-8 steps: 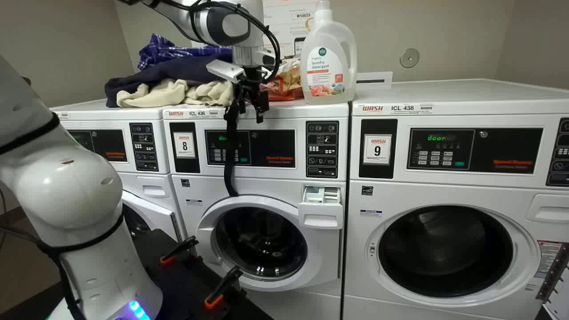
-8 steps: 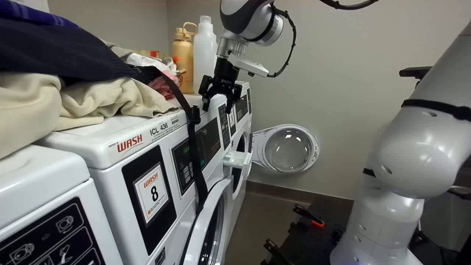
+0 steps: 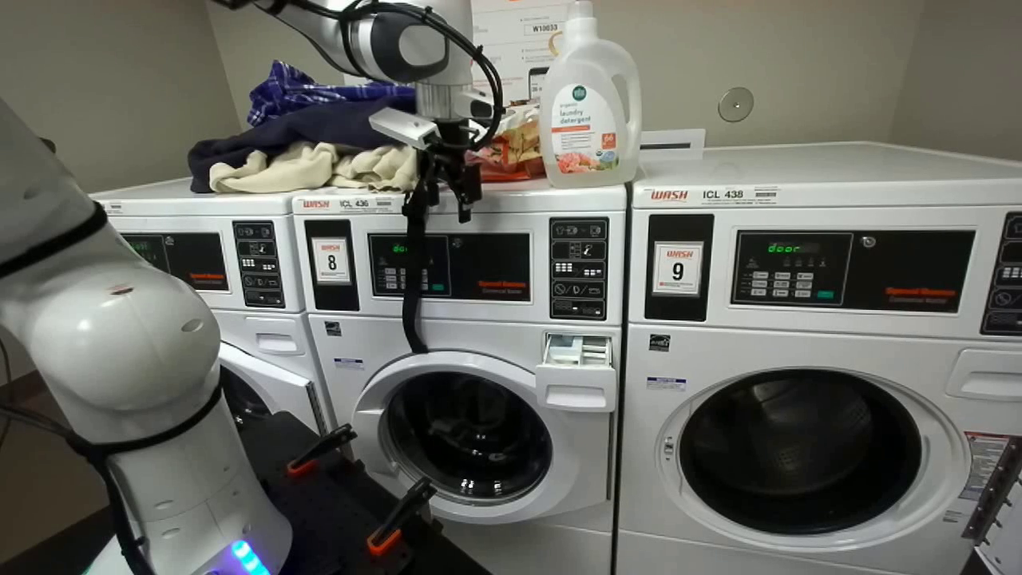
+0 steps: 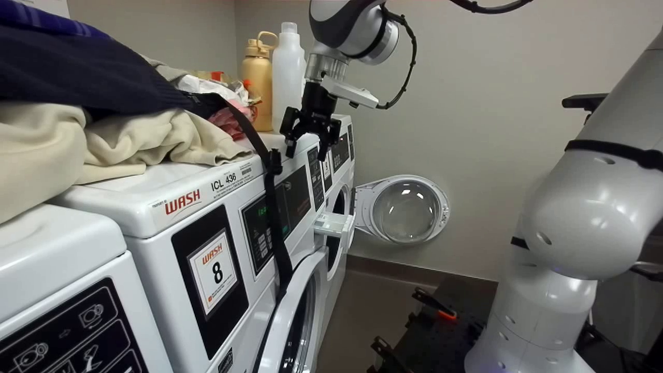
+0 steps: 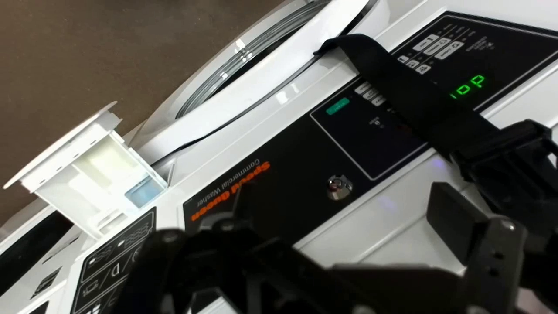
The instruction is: Press the button on the washing machine.
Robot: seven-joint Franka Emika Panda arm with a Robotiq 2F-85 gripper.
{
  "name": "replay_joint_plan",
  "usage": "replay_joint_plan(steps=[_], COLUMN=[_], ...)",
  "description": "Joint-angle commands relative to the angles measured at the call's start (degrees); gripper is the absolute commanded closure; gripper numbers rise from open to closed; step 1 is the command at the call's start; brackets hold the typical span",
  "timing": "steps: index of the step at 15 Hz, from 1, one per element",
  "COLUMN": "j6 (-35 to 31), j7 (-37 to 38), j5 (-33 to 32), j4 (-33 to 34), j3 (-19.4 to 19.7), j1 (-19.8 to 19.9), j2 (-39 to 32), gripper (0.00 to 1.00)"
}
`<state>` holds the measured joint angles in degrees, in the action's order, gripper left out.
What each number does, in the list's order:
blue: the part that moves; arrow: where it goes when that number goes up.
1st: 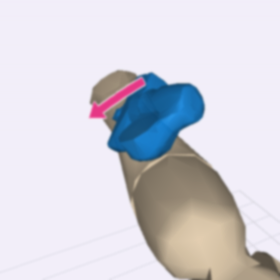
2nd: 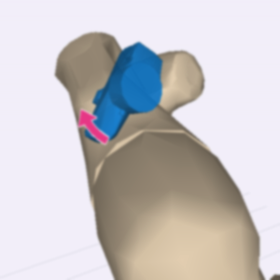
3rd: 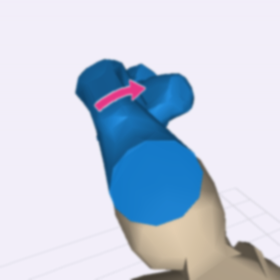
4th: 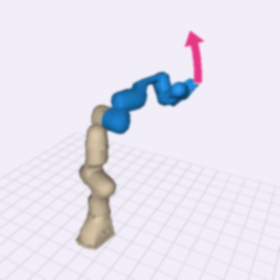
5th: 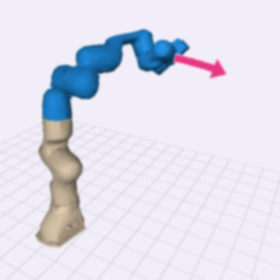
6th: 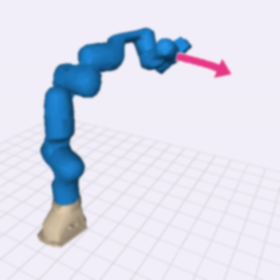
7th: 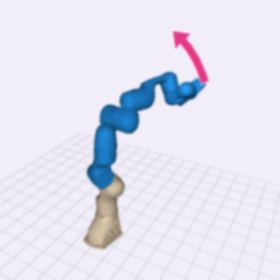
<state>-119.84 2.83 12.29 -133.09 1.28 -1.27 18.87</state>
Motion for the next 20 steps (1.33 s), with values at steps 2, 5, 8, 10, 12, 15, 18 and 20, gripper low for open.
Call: replay_joint_plan(steps=[2, 5, 8, 10, 12, 15, 18, 20], j6=[8.70, 15.21, 19.68, 21.64, 22.17, 19.19, 15.89, 13.54], j7=[2.69, 3.79, 3.95, 4.14, 4.63, 6.45, 7.95, 8.77], j5=[-2.47, -3.74, -3.66, -2.90, -2.49, -2.69, -1.89, -1.58], j4=[1.44, 2.20, 1.77, 0.85, -0.44, -3.74, -7.45, -9.76], j3=[-1.13, -1.56, -2.10, -2.57, -3.29, -4.80, -5.81, -6.33], j1=[0.74, 0.72, 0.41, 0.18, 0.08, 0.07, -0.19, -0.36], j2=[2.67, 5.11, 7.60, 8.82, 9.62, 10.40, 10.34, 10.41], gripper=[0.00, 0.26, 0.40, 0.56, 0.70, 0.92, 1.00, 1.00])
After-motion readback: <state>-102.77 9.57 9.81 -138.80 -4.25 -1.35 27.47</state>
